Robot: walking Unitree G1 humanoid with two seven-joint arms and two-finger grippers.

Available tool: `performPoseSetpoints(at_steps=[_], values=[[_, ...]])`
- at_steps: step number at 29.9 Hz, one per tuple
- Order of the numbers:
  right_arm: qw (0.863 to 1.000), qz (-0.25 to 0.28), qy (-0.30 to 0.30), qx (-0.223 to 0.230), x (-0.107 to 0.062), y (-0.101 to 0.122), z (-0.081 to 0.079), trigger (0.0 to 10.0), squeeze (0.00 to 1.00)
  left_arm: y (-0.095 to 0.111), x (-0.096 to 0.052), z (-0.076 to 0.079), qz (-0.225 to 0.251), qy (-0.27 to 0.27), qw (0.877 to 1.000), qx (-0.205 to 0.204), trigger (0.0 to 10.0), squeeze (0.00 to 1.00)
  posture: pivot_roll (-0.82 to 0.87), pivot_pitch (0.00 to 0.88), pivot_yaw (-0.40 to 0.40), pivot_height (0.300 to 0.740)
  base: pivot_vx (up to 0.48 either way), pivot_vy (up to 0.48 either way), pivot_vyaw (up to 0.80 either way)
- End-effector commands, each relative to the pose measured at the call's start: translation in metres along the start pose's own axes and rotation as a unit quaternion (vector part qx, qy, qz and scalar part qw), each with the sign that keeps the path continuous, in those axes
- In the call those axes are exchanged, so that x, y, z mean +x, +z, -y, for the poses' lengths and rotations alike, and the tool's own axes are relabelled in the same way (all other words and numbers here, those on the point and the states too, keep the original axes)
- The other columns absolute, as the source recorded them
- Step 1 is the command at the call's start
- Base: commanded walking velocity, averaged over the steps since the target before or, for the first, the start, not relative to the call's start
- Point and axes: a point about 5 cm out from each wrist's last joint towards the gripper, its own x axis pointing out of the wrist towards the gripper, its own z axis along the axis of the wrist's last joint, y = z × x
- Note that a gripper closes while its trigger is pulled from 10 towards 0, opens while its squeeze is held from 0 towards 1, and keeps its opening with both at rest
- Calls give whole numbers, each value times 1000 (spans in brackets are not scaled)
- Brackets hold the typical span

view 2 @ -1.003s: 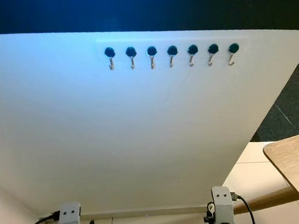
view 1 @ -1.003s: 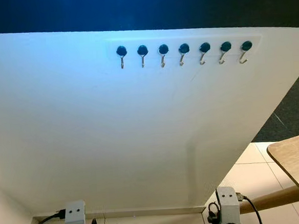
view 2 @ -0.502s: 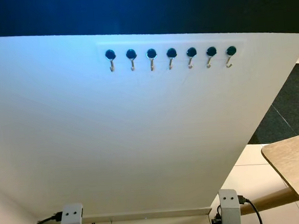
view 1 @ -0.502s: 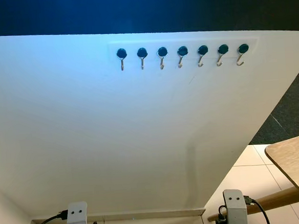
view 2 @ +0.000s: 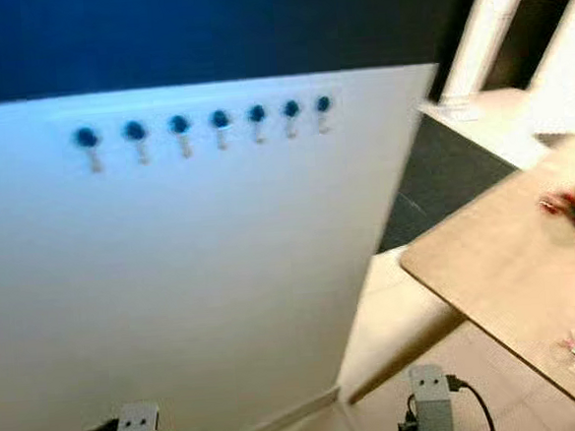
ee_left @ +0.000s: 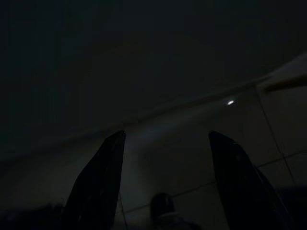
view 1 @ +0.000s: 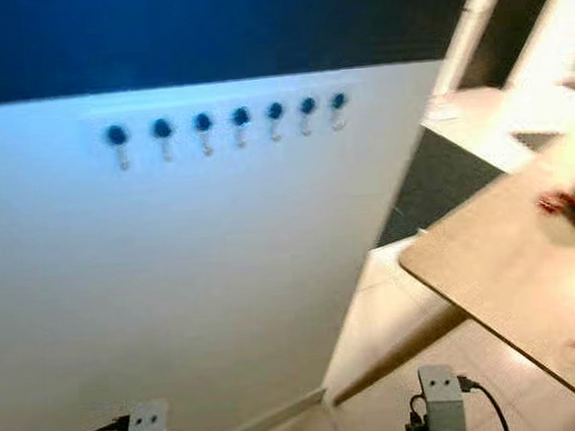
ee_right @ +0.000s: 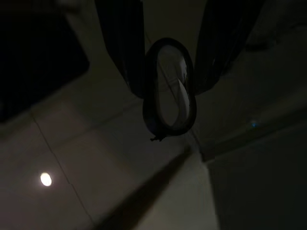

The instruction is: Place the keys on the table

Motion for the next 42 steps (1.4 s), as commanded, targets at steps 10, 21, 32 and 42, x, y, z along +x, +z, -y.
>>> performPoseSetpoints(at_steps=[10, 21, 32, 42], values=[[1000, 1, 9, -18, -1, -2, 0, 10000, 0, -5, -2, 1, 2, -10, 1000, -3, 10000, 0, 29, 32, -45, 740, 0, 0, -800], [999, 2, 21, -30, -1, -1, -4, 10000, 0, -8, -4, 1, 2, -6, 1000, -15, 10000, 0, 39, 38, -56, 740, 0, 0, -800], [998, -4, 42, -48, 0, -1, -10, 10000, 0, -11, -7, 2, 14, -4, 1000, -20, 10000, 0, 58, 52, -86, 740, 0, 0, -800], [997, -7, 49, -57, -1, -4, -11, 10000, 0, -15, -10, 3, 16, -5, 1000, -26, 10000, 0, 53, 69, -86, 740, 0, 0, -800]])
